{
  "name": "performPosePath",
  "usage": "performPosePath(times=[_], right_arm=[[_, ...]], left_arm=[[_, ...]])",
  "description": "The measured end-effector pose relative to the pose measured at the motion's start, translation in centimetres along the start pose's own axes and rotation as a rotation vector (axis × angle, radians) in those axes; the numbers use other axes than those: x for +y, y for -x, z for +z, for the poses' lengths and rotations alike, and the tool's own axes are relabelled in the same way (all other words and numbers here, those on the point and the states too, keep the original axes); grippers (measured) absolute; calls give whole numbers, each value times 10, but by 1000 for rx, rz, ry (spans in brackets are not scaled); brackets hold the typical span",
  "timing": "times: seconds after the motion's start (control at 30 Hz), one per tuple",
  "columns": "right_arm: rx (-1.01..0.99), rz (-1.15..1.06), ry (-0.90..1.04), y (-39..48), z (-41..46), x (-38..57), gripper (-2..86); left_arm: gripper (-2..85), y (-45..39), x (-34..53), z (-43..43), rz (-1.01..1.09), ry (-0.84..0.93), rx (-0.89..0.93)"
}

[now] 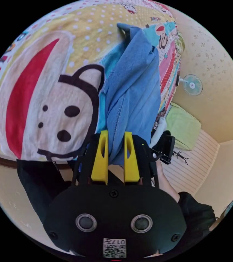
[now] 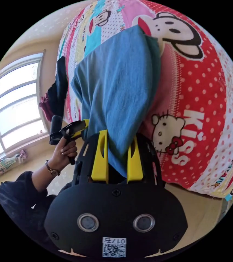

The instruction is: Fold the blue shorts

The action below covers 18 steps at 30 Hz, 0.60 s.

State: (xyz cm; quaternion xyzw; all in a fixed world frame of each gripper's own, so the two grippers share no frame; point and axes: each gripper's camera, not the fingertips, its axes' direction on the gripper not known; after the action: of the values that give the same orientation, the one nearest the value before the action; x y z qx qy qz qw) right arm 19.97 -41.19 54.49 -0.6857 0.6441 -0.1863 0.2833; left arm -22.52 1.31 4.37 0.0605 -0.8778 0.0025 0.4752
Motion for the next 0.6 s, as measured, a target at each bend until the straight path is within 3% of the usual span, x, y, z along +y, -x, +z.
performPosePath(times=[0.13, 0.27, 0.43, 0.6], right_arm=[[-59, -90, 57, 33, -6, 29, 59], [-172, -219, 20, 106, -24, 37, 54], [-202, -465, -47, 226, -27, -5, 56], [-217, -769, -96, 378, -15, -73, 61]], left_arm=[[80, -18, 18, -43, 55, 96, 45], [81, -51, 29, -122, 170, 28, 80], [80, -73, 19, -269, 220, -235, 274], [82, -113, 13, -400, 382, -511, 269]])
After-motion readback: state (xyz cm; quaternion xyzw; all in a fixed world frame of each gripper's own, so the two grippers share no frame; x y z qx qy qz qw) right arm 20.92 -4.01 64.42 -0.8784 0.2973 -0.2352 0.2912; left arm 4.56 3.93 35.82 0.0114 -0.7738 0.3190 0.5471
